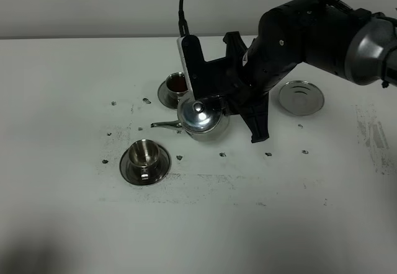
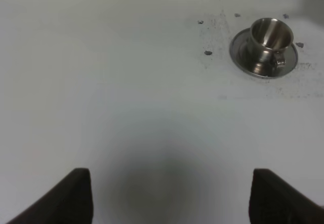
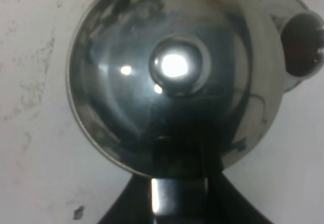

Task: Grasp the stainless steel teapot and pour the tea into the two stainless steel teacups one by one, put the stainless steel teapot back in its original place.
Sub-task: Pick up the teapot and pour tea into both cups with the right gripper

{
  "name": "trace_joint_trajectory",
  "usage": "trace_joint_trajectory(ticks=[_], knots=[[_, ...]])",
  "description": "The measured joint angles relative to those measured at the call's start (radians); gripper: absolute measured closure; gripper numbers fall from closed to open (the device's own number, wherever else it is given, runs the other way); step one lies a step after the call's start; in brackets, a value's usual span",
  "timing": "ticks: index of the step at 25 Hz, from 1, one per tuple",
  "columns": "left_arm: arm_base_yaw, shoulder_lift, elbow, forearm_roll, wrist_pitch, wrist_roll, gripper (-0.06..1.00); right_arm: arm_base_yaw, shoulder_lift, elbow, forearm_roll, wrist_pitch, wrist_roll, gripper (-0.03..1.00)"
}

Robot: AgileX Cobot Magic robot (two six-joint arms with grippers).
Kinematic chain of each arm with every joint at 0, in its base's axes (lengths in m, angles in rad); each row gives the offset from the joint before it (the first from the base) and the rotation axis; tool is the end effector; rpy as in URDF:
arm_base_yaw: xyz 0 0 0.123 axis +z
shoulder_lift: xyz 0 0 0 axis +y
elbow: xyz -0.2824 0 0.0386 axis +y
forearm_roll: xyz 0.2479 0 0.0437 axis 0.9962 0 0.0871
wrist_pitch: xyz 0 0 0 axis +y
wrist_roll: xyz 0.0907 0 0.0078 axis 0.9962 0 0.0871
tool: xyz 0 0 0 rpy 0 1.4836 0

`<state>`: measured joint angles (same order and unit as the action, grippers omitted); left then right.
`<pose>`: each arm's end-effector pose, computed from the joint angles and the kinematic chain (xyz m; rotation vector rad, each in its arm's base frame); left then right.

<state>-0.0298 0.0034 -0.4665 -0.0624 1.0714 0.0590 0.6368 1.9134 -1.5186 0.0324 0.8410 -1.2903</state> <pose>-0.0013 -0.0049 0.2671 0.0947 2.0886 -0.0577 0.3316 0.2480 0.2380 -2.2280 1.5754 -0.1505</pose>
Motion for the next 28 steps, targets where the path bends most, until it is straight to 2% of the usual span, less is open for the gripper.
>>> trace_joint_trajectory(ticks=[9, 18, 28], knots=[[0.0, 0.0, 0.0, 0.0, 0.0, 0.0, 0.31, 0.044, 0.072, -0.042, -0.11, 0.006, -0.003, 0.76], [0.0, 0.0, 0.0, 0.0, 0.0, 0.0, 0.31, 0.07, 0.084, -0.042, -0.129, -0.008, -0.003, 0.76], [0.0, 0.0, 0.0, 0.0, 0.0, 0.0, 0.31, 0.101, 0.084, -0.042, -0.228, -0.033, 0.023, 0.76]])
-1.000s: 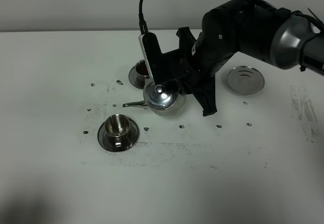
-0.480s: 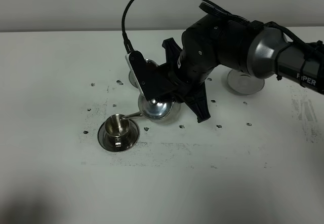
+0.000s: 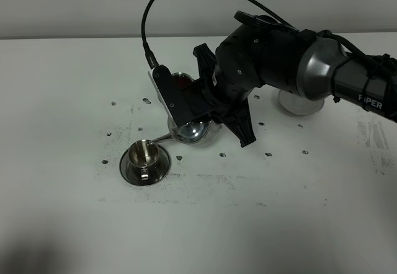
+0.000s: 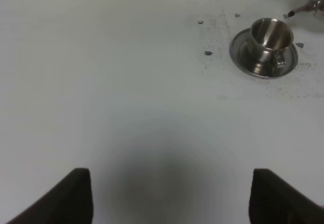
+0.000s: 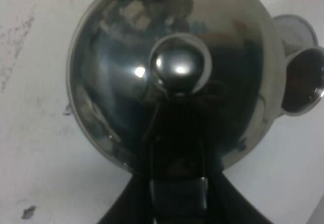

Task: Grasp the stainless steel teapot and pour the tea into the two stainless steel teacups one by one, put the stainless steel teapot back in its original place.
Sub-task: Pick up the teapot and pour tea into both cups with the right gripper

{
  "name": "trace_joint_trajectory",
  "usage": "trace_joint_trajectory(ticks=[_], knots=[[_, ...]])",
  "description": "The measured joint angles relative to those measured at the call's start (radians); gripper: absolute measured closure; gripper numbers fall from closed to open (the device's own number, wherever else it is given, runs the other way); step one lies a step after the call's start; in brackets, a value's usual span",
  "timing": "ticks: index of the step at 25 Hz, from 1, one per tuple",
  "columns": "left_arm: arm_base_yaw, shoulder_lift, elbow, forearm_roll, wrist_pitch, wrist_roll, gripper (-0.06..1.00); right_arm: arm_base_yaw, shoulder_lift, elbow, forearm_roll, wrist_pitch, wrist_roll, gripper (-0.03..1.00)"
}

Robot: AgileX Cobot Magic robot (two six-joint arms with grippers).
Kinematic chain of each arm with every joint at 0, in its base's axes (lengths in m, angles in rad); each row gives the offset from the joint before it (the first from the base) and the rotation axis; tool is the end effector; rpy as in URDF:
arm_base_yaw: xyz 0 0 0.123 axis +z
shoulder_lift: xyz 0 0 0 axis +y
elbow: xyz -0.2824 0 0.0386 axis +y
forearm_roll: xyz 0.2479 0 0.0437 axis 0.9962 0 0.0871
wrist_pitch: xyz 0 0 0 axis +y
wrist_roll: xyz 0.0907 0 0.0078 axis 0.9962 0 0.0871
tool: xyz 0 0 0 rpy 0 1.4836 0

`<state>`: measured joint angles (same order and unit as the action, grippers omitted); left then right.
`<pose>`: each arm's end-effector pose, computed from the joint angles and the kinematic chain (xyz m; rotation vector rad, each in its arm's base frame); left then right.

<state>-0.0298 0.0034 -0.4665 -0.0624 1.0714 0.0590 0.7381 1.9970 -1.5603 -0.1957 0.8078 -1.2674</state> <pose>-0.0013 -0.0049 0.2671 0.0947 2.0886 -0.0577 0.3281 0.2811 0.2167 -2.4045 1.3612 -0.3782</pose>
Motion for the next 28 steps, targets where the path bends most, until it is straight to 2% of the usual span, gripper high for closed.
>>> trace_joint_trajectory(ticks=[15, 28], knots=[[0.0, 0.0, 0.0, 0.0, 0.0, 0.0, 0.31, 0.037, 0.03, 0.0, -0.099, -0.022, 0.019, 0.76], [0.0, 0.0, 0.0, 0.0, 0.0, 0.0, 0.31, 0.073, 0.037, 0.0, -0.233, -0.045, 0.068, 0.76]])
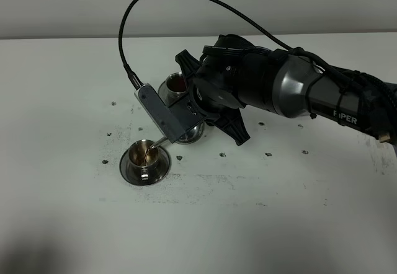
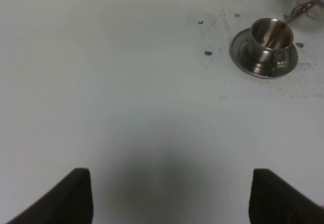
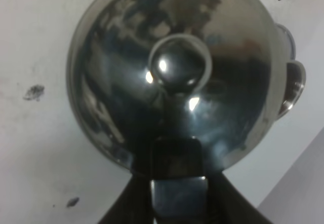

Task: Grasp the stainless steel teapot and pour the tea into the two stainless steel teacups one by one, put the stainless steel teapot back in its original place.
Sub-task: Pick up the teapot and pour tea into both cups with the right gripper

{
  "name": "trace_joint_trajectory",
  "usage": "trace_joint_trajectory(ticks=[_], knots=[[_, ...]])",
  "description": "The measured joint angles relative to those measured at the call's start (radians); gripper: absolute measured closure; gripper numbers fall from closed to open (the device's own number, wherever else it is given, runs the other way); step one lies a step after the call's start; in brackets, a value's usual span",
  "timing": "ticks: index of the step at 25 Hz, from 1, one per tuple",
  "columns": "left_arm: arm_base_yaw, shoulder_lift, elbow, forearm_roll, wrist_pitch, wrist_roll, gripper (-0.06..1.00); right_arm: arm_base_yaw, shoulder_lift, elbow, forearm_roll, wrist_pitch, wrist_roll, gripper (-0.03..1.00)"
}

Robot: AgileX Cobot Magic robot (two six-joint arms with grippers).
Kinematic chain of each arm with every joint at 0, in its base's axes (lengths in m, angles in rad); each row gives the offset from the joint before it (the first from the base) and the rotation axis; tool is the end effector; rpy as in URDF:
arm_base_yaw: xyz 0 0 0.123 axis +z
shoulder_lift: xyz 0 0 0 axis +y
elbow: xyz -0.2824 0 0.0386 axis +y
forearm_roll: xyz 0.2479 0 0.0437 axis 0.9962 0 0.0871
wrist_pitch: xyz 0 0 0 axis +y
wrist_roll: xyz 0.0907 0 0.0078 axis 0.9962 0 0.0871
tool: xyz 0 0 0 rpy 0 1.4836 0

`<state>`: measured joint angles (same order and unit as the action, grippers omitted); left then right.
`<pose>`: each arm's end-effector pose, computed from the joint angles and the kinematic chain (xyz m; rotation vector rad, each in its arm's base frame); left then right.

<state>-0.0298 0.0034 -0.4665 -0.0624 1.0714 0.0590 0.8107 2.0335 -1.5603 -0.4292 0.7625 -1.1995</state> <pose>-0.0013 -0.0049 0.2671 0.0947 2.0886 -0.0577 0.3225 0.3012 0.2066 -2.4782 1.1697 -0.6044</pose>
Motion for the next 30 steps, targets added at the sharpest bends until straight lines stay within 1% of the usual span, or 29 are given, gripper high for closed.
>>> trace_joint_trajectory(ticks=[4, 11, 30], knots=[[0.0, 0.0, 0.0, 0.0, 0.0, 0.0, 0.31, 0.009, 0.0, 0.0, -0.04, 0.0, 0.014, 0.76], [0.0, 0.0, 0.0, 0.0, 0.0, 0.0, 0.31, 0.013, 0.0, 0.0, -0.078, 0.001, 0.019, 0.76], [0.0, 0.0, 0.0, 0.0, 0.0, 0.0, 0.31, 0.035, 0.0, 0.0, -0.153, 0.002, 0.028, 0.76]])
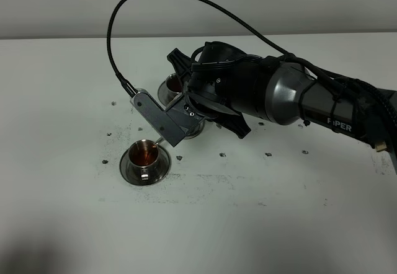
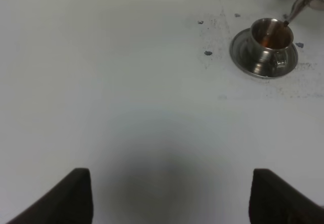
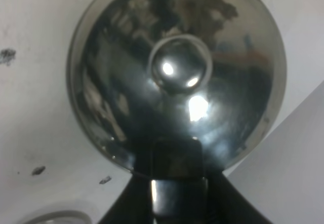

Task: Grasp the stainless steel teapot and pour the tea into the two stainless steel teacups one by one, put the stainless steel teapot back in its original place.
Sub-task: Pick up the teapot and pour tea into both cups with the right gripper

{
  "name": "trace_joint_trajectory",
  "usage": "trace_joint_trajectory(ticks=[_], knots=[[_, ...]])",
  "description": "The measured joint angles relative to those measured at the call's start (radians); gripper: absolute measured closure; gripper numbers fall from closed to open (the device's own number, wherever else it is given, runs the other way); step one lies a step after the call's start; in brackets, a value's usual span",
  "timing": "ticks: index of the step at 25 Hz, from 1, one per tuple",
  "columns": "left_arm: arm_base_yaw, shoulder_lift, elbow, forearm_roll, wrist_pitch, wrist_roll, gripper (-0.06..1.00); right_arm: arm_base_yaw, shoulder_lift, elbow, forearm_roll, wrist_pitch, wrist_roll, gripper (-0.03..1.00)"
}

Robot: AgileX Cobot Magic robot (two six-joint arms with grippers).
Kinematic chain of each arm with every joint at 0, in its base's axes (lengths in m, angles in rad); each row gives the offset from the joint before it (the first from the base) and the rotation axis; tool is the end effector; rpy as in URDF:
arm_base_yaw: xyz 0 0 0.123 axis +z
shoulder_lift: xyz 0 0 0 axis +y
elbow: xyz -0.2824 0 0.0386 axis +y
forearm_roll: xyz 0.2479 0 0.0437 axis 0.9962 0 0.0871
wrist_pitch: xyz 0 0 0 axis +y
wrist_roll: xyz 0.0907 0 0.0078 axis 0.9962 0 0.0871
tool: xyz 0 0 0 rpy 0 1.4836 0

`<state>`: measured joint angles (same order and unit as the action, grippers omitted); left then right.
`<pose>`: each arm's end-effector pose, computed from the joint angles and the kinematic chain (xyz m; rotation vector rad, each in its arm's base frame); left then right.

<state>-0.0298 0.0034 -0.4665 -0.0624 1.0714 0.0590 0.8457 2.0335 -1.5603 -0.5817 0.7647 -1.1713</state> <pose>-0.0013 -0.0049 0.2671 0.0947 2.0886 -0.0577 0.3192 0.3079 0.2108 -2.5118 1.0388 -0.7621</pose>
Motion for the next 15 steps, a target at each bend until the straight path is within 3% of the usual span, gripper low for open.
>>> trace_joint_trajectory(ticks=[15], knots=[[0.0, 0.0, 0.0, 0.0, 0.0, 0.0, 0.31, 0.036, 0.0, 0.0, -0.087, 0.006, 0.018, 0.76]])
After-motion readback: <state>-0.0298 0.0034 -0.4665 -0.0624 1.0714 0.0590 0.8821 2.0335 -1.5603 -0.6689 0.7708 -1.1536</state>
